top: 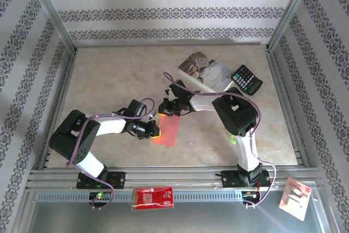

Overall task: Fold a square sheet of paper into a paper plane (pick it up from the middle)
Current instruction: First fold in half a square sheet of paper at the center of the table.

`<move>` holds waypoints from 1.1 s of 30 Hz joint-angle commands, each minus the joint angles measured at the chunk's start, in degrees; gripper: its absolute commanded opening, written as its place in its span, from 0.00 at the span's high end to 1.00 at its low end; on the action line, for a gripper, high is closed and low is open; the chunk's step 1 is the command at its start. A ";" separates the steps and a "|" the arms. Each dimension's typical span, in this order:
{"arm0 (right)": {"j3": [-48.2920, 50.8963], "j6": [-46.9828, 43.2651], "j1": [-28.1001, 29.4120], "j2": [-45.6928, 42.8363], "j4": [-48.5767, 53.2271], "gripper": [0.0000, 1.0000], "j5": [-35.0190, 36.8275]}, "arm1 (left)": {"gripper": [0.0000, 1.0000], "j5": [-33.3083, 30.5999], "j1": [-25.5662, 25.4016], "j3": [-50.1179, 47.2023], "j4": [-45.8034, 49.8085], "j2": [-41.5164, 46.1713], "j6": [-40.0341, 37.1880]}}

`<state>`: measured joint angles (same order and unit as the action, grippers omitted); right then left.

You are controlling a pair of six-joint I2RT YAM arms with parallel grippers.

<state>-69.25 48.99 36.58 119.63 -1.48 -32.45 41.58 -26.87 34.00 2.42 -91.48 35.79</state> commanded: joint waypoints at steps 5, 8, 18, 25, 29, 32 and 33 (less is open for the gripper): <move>-3.22 -1.54 -4.84 4.14 2.58 0.98 10.82 | 1.00 -6.47 0.56 -3.35 11.74 -2.82 -1.89; -4.42 -1.06 -5.37 4.59 3.89 0.98 11.00 | 1.00 -6.52 0.51 -3.37 11.82 -2.57 -1.81; -8.27 -0.13 -7.46 6.44 6.62 0.99 10.57 | 1.00 -6.22 0.50 -3.15 11.38 -2.65 -1.86; -10.94 -1.77 -10.18 5.13 7.47 0.98 7.03 | 1.00 -6.24 0.53 -3.24 10.96 -2.65 -1.66; -8.96 -4.96 -10.15 1.58 5.73 0.97 3.96 | 1.00 -5.92 0.51 -2.97 10.64 -2.97 -1.48; -5.02 -7.38 -9.20 -2.62 4.23 0.96 3.59 | 1.00 -5.78 0.55 -2.93 10.33 -3.15 -1.34; -3.93 -8.06 -8.63 -3.86 4.27 0.96 3.95 | 1.00 -5.80 0.51 -2.87 10.33 -3.09 -1.34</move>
<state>-75.57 44.86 25.78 121.12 3.68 -28.99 41.67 -26.87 34.00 2.42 -91.50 35.29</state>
